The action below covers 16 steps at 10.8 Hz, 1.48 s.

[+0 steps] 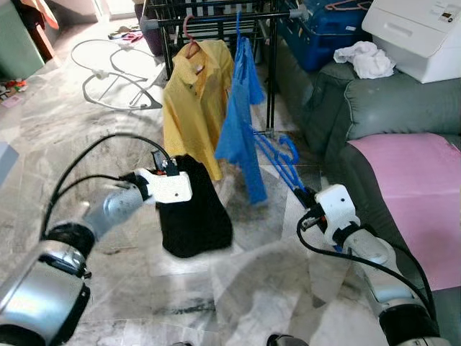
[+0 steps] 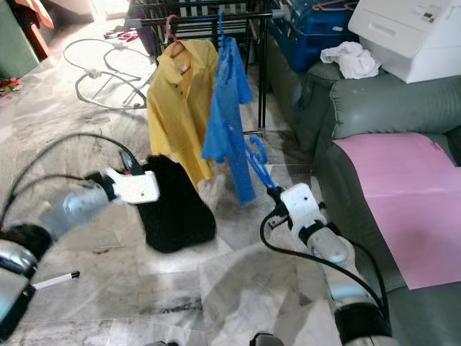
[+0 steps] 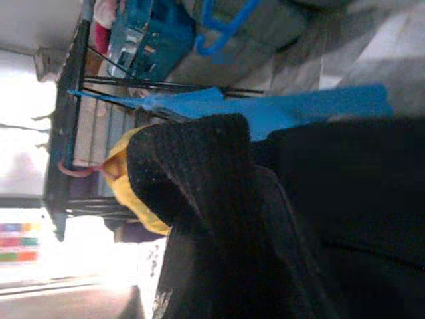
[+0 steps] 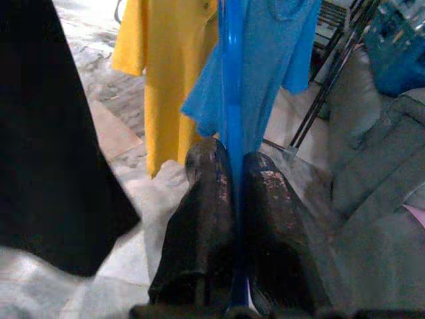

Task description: Hang hanger

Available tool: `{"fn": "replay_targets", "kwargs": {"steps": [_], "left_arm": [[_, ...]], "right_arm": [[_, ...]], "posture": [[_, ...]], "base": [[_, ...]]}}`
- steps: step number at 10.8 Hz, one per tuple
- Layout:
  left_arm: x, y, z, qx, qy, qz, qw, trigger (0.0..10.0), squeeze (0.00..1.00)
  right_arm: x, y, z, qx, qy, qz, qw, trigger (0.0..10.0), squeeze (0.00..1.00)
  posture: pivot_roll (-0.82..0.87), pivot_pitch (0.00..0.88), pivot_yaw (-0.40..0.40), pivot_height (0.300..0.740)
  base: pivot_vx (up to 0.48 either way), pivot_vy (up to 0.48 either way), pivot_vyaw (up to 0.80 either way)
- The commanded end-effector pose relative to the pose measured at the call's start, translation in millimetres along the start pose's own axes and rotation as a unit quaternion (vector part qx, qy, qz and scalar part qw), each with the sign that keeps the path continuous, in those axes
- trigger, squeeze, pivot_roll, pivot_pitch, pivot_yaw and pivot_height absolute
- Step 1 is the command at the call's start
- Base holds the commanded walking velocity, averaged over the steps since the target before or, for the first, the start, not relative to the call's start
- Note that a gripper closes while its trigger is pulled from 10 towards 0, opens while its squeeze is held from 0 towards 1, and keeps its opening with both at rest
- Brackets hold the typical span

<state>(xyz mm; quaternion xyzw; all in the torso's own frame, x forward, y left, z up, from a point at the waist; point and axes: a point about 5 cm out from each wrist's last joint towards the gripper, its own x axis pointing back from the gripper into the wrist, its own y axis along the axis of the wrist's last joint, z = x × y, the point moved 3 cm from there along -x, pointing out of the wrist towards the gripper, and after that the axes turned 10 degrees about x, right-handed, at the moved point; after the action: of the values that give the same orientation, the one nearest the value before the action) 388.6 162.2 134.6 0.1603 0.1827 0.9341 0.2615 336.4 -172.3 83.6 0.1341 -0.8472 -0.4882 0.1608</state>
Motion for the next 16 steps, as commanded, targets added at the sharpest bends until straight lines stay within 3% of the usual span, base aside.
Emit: {"fn": "replay_targets", "kwargs": {"steps": [1, 3, 5, 7, 10, 12, 15, 16], "left_arm": [[2.6, -4.1, 6.9, -0.04, 0.004, 0.007, 0.999, 10.0, 0.0], [3.7, -7.5, 5.4, -0.11, -0.017, 0.009, 0.994, 10.0, 0.0], [2.4, 0.4, 11.6, -0.18, -0.013, -0.026, 0.983, 10.0, 0.0], [4.6, 0.7, 11.5, -0.223, -0.033, -0.042, 0.973, 10.0, 0.0], [6.9, 0.6, 1.2, -0.252, -0.079, -0.056, 0.963, 10.0, 0.0], [6.6, -3.7, 8.8, -0.268, -0.063, -0.041, 0.96, 10.0, 0.0], [2.7, 2.4, 18.5, -0.27, -0.032, -0.05, 0.961, 10.0, 0.0], [2.9, 2.9, 15.7, -0.274, -0.036, -0.057, 0.959, 10.0, 0.0]], "right_arm": [[-0.1, 8.2, 4.8, -0.005, 0.026, -0.015, 1.0, 10.0, 0.0], [8.3, 14.0, 8.0, 0.002, 0.107, -0.026, 0.994, 10.0, 0.0], [25.8, 21.9, -6.9, -0.013, 0.201, -0.034, 0.979, 10.0, 0.0], [43.6, 27.7, -21.8, -0.019, 0.266, -0.027, 0.963, 10.0, 0.0], [67.3, 30.5, -6.9, -0.02, 0.364, -0.019, 0.931, 10.0, 0.0], [88.3, 29.4, 10.2, -0.021, 0.439, -0.004, 0.898, 10.0, 0.0], [86.1, 27.7, 26.5, -0.015, 0.459, 0.004, 0.889, 10.0, 0.0], [85.8, 28.0, 22.8, -0.005, 0.451, 0.008, 0.893, 10.0, 0.0]], "posture": [[-0.16, 0.169, 0.058, 0.74], [-0.16, 0.181, 0.063, 0.74], [-0.16, 0.189, 0.068, 0.74], [-0.17, 0.192, 0.074, 0.74], [-0.18, 0.196, 0.088, 0.74], [-0.19, 0.198, 0.092, 0.74], [-0.18, 0.199, 0.09, 0.74], [-0.18, 0.197, 0.088, 0.74]], "base": [[0.0, 0.0, 0.0], [0.0, 0.0, 0.0], [0.0, 0.0, 0.0], [0.0, 0.0, 0.0], [0.0, 0.0, 0.0], [0.0, 0.0, 0.0], [0.0, 0.0, 0.0], [0.0, 0.0, 0.0]]}}
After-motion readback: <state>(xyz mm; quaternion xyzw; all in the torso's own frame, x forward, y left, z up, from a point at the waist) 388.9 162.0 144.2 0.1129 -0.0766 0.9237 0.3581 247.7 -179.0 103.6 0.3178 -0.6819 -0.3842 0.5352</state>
